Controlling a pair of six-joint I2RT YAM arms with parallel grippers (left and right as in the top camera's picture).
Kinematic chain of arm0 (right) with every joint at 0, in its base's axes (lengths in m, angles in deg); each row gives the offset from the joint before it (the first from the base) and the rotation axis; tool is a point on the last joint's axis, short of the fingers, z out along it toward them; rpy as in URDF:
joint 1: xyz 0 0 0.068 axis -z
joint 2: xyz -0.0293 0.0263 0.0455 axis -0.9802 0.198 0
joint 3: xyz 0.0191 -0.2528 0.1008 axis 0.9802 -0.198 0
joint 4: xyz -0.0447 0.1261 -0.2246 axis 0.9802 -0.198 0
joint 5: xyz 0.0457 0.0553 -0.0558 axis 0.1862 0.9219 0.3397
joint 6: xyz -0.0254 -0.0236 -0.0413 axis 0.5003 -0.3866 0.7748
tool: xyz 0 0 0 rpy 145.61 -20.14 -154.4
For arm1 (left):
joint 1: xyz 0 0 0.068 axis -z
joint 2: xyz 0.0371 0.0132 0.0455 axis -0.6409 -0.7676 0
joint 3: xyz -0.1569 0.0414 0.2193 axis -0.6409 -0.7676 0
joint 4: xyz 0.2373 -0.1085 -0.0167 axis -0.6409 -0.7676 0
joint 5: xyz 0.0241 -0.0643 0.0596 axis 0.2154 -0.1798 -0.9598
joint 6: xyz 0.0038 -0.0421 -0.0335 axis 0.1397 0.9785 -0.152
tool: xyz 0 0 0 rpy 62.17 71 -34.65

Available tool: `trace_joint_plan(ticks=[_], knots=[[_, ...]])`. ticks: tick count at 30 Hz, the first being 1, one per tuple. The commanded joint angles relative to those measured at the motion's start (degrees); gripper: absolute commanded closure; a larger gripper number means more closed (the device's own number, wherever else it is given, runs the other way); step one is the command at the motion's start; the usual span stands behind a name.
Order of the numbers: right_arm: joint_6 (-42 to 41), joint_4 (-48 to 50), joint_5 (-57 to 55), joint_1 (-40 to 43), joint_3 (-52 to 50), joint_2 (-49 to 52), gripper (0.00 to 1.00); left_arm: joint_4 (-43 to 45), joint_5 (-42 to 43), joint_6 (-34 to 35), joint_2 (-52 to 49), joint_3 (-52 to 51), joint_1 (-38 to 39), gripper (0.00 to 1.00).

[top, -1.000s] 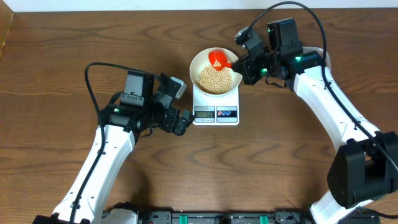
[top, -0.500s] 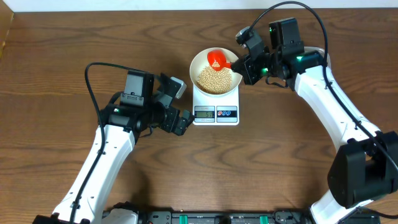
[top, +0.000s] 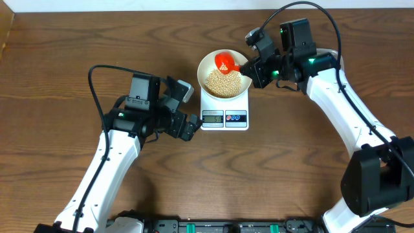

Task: Scoop item into bowl and weigh 50g on scale
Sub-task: 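Carry the red scoop back right to the soybean tub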

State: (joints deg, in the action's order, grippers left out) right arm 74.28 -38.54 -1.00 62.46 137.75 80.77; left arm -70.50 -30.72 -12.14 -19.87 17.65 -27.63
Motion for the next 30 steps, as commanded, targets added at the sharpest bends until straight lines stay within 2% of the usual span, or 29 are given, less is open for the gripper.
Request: trace_joint_plan(ticks=[1, 4, 10, 20, 30], knots=[[-1.09, 0.04, 1.6, 0.74, 0.55, -1.73, 0.99, -0.02, -0.15, -0.37, 0.48, 1.07, 0.07, 0.01], [-1.73, 0.07, 2.36, 1.01, 0.66, -1.75, 0.99, -0.02, -0.15, -0.35, 0.48, 1.07, 0.07, 0.01], [-4.79, 0.35, 11.23, 4.72, 2.14, -1.75, 0.99, -0.02, -0.15, -0.35, 0.48, 1.07, 0.07, 0.01], [-11.8, -0.55, 28.06, 19.02, 3.82, -1.77, 0.99, -0.02, -0.15, -0.35, 0.48, 1.07, 0.07, 0.01], [-8.46, -10.29, 20.48, 30.32, 3.82, -1.77, 0.99, -0.02, -0.15, -0.37, 0.48, 1.07, 0.07, 0.01]])
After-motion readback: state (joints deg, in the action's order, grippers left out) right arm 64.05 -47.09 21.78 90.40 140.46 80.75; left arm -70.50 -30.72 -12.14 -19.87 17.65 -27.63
